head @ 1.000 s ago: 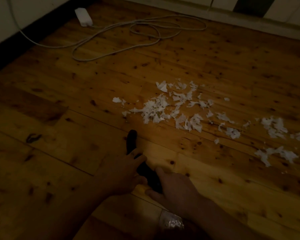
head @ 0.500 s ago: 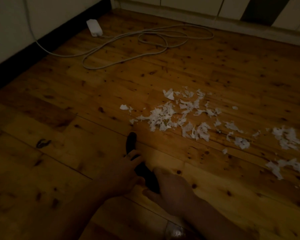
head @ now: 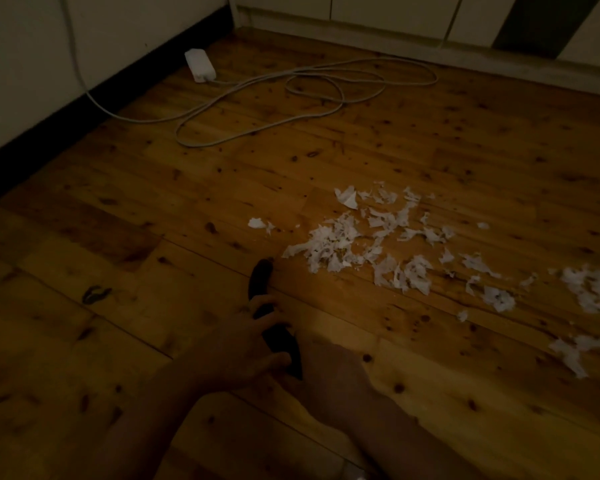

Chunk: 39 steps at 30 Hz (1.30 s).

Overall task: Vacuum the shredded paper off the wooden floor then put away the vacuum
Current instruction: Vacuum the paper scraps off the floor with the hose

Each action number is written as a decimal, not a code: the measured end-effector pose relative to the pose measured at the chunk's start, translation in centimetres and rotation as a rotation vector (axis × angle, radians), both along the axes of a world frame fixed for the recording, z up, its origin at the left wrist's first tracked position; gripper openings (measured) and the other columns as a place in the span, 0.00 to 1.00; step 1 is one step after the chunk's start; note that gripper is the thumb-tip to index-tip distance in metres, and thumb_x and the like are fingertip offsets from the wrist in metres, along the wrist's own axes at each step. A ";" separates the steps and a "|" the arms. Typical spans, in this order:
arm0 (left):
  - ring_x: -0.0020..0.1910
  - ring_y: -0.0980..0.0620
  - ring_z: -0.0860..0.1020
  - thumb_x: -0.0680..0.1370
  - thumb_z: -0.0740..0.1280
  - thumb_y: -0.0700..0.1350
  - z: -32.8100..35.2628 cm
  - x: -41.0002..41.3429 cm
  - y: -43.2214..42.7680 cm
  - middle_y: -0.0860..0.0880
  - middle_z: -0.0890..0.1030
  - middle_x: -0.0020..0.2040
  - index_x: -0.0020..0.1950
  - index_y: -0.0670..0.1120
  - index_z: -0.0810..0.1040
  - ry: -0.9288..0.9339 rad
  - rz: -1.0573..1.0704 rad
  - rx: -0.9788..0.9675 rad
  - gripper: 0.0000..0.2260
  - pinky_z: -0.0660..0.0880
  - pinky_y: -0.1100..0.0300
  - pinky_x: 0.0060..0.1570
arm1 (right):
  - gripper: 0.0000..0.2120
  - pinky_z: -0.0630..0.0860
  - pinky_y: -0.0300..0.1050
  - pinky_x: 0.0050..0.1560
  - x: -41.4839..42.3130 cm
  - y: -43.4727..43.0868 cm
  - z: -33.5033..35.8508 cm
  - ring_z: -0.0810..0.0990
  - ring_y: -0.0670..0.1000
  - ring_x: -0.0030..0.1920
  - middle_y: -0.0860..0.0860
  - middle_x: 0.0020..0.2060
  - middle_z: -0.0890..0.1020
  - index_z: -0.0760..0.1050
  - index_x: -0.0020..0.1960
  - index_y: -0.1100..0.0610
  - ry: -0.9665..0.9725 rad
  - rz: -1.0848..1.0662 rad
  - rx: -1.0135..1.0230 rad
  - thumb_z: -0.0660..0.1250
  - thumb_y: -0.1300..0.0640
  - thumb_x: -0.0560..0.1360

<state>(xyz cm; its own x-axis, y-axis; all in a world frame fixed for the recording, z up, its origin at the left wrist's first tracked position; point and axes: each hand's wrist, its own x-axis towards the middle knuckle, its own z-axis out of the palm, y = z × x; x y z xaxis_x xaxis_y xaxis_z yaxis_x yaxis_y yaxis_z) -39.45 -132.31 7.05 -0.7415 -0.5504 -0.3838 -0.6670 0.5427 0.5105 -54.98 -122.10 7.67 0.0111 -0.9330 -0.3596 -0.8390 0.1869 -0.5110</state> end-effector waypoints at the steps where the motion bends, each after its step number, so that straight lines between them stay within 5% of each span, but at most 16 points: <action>1: 0.74 0.52 0.59 0.71 0.58 0.72 0.0 -0.1 -0.2 0.63 0.50 0.75 0.70 0.65 0.64 0.001 0.007 0.008 0.29 0.68 0.52 0.66 | 0.25 0.64 0.42 0.44 0.0 -0.3 -0.1 0.77 0.51 0.56 0.49 0.61 0.76 0.62 0.70 0.51 -0.002 0.002 0.004 0.60 0.39 0.79; 11: 0.73 0.51 0.60 0.71 0.69 0.65 -0.2 0.3 -2.0 0.61 0.51 0.75 0.69 0.61 0.68 0.014 0.051 0.035 0.28 0.68 0.50 0.67 | 0.30 0.67 0.42 0.46 0.6 -2.5 -0.3 0.77 0.52 0.57 0.50 0.62 0.75 0.56 0.75 0.51 0.005 0.029 0.003 0.61 0.41 0.79; 32: 0.74 0.48 0.59 0.68 0.67 0.69 -0.8 0.6 -4.4 0.65 0.48 0.75 0.67 0.63 0.66 -0.018 0.067 0.086 0.30 0.67 0.45 0.67 | 0.26 0.69 0.44 0.46 1.3 -4.4 -0.5 0.77 0.52 0.56 0.50 0.62 0.76 0.61 0.72 0.52 0.011 -0.007 0.029 0.61 0.43 0.79; 39: 0.74 0.49 0.59 0.70 0.72 0.62 0.2 -0.2 -3.6 0.63 0.48 0.75 0.68 0.59 0.67 -0.057 0.052 0.119 0.29 0.67 0.47 0.68 | 0.26 0.66 0.44 0.45 1.5 -3.0 -0.1 0.77 0.53 0.57 0.51 0.62 0.75 0.59 0.73 0.52 0.029 -0.051 0.044 0.59 0.42 0.80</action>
